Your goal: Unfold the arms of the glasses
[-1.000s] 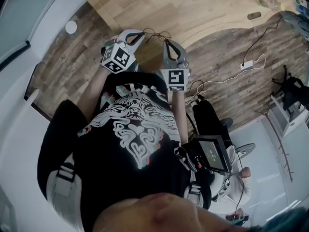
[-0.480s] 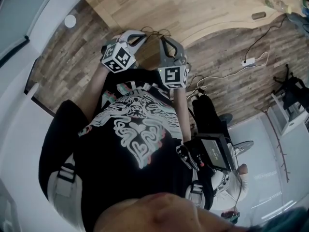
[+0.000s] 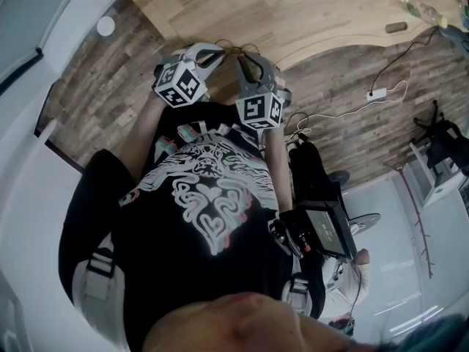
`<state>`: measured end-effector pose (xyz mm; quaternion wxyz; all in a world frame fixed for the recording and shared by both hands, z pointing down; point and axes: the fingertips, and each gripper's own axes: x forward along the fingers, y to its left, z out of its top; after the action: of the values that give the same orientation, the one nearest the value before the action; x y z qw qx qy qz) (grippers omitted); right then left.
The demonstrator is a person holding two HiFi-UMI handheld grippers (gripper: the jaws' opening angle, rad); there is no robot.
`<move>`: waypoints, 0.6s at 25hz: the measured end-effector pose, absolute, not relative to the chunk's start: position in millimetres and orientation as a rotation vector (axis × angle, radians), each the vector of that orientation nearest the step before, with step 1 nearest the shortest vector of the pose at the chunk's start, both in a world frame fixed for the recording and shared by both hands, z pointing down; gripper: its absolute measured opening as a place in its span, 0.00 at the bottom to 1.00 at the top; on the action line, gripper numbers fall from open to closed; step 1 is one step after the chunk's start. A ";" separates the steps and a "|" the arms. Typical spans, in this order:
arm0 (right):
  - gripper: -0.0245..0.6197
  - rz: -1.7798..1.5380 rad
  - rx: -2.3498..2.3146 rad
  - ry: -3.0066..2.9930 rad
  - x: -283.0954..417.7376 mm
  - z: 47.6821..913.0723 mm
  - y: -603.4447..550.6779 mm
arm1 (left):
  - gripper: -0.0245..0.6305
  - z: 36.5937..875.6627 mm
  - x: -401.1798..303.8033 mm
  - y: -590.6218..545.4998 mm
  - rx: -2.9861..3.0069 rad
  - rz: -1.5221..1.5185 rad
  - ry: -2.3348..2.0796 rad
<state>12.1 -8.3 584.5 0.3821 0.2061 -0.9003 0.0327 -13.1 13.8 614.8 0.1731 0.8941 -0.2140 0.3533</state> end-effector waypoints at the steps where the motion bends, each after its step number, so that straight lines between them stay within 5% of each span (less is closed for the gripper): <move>1: 0.13 0.054 0.492 -2.285 10.9 587.2 -6.9 | 0.02 614.9 -12.2 12.2 2.538 1.006 -0.607; 15: 0.13 -0.110 0.289 -2.240 -5.7 599.6 -5.1 | 0.02 616.5 -10.2 -5.8 2.541 1.035 -0.599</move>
<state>-5.7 -5.1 599.6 0.4260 0.1157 -0.8962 -0.0438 -10.2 -5.8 616.5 0.1660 0.8922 -0.2103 0.3635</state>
